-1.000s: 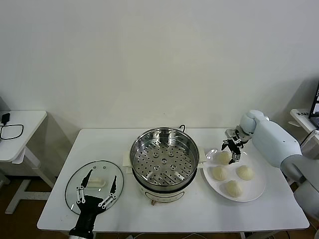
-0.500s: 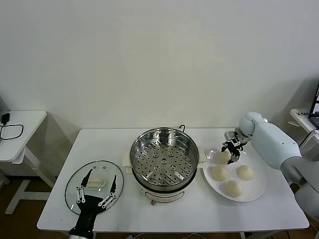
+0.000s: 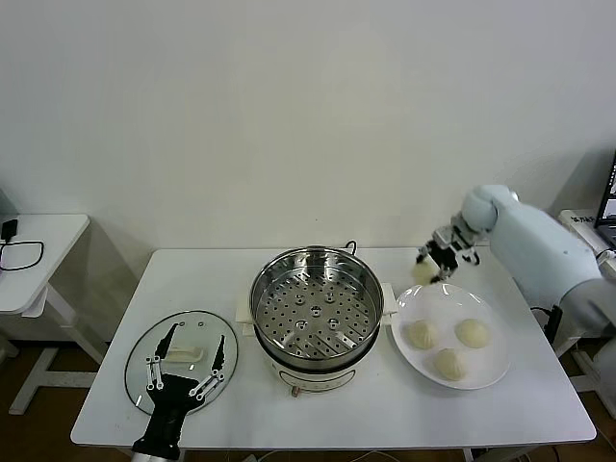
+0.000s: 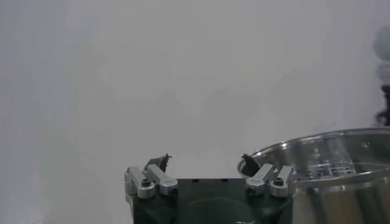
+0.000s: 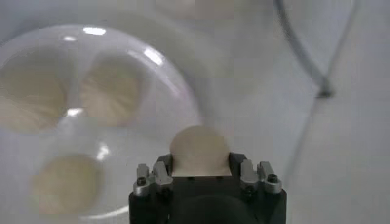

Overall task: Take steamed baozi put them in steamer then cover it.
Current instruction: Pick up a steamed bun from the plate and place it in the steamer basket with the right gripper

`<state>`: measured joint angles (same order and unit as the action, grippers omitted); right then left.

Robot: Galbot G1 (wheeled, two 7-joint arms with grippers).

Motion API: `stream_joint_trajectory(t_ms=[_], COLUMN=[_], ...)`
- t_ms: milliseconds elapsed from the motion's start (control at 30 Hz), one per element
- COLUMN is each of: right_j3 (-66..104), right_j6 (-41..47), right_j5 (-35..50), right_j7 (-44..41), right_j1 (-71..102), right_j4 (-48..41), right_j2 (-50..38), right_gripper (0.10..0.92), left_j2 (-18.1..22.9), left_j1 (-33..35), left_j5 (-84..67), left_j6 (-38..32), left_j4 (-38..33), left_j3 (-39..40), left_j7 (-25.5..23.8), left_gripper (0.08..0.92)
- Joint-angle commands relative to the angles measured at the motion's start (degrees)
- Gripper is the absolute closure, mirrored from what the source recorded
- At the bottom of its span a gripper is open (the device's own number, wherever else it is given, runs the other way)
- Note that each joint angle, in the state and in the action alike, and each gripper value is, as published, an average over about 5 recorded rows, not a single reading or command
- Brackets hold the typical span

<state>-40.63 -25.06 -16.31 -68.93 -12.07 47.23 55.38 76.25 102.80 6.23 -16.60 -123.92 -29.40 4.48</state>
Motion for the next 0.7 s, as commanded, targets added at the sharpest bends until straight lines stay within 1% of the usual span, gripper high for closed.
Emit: stream_joint_trajectory(t_ms=[33,167,400,533,700], right_j3=[-9.88,-12.75,-15.14,-16.06,-15.95], right_j6=[-13.44,-15.88,-17.03,-17.23,-17.4], right_j5=[8.72,10.89,10.13,7.46,2.82], right_j7=[-0.92,-1.98,-3.55,-3.62,-3.44], right_j1=[-15.27,-18.52,-18.33,-15.95,-11.94], right_j4=[9.52,14.35,20.94,21.0,18.04], right_j2=[2.89,6.09,9.72,11.92,15.36], right_gripper=[0.421,0.418,0.418,0.42,0.423], left_j2=[0.13,0.28,0.2,0.14,0.16], left_j1=[0.26,0.35,0.63,0.58,0.53], left_j5=[-0.03,-0.02,-0.04,-0.07,-0.19], left_j6=[-0.14,-0.11,-0.17,-0.19,-0.18], left_j4=[-0.55,-0.91,-1.4,-1.54,-1.86], left_j3=[-0.06,0.05,-0.04,-0.04,-0.05], left_j7=[0.14,0.2,0.36,0.45,0.56], left_gripper=[0.177,0.177,0.177,0.177,0.177])
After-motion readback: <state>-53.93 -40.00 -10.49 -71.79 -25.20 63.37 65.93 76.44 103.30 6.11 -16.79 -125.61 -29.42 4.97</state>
